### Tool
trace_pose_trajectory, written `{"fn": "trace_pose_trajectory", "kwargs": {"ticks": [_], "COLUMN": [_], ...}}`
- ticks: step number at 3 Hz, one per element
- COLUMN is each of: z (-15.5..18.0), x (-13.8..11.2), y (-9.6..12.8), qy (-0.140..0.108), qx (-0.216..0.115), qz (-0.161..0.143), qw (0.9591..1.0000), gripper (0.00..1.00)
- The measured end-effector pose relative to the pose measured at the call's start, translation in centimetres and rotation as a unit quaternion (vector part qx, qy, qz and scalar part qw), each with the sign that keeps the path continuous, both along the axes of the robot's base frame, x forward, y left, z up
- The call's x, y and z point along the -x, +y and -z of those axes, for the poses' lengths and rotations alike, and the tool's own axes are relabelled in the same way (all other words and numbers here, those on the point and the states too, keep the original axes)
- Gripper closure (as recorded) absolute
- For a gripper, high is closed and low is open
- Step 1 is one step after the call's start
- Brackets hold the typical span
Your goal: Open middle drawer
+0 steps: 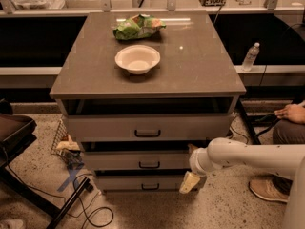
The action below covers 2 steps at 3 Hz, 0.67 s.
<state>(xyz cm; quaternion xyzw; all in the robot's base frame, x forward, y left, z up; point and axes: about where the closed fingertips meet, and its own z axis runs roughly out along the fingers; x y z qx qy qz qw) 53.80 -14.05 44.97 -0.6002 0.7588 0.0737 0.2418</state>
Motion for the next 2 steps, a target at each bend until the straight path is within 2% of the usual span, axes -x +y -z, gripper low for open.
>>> {"fn": "trace_pose_trajectory", "kwargs": {"ticks": [1,2], "z": [1.80,1.96], "x": [-0.10,-0.35], "y": [-0.86,-1.21], "qy": [0.011,0.001], "qx": [-0.004,-0.013], "qz": [0.009,0.017], "qw": [0.9999,0.9998], "gripper": [0.00,0.00]}}
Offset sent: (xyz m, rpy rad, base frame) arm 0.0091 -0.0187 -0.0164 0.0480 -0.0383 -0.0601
